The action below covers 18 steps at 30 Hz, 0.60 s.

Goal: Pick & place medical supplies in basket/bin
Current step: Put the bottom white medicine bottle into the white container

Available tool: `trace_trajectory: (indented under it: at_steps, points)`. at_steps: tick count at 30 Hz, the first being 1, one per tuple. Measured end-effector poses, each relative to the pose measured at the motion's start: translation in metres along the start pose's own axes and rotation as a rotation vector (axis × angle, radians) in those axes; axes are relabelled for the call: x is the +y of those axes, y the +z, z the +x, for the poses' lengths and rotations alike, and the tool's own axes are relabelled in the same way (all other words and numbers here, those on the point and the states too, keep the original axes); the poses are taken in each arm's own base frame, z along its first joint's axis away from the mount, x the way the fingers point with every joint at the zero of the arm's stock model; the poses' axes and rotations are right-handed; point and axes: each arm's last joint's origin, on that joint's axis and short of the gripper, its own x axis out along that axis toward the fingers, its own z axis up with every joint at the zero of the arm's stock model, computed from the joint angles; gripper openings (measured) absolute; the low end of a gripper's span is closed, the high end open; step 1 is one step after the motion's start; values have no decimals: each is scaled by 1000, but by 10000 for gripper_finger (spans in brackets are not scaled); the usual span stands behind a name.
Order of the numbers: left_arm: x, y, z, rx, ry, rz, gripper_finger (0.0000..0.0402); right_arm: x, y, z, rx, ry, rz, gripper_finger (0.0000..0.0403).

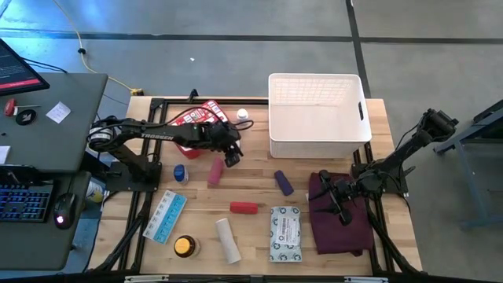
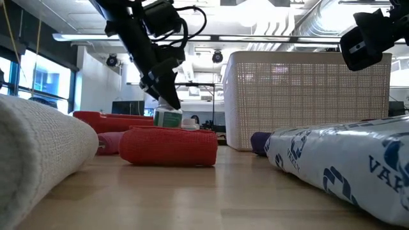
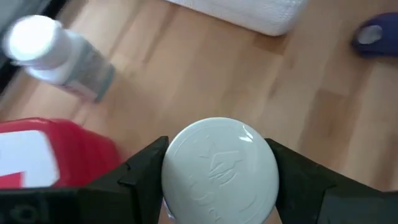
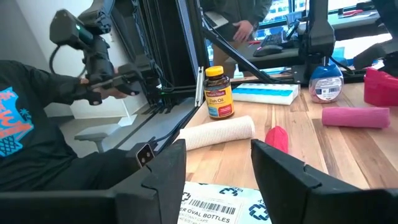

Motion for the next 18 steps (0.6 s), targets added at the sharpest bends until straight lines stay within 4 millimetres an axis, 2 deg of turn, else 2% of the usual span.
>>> trace_trajectory:
  at_steps: [7, 10, 14, 18]
  points:
    - [-6, 39, -35, -59, -34, 64, 263, -2, 0, 0, -13, -68, 5, 168]
    - [-10, 61, -57, -116, -16, 103, 263, -3, 0, 0, -19, -93, 7, 168]
    - [-5, 84, -89, -142, 62, 135, 263, -3, 0, 0, -20, -95, 24, 167]
    - [0, 112, -124, -265, 107, 164, 263, -3, 2, 0, -32, -94, 43, 167]
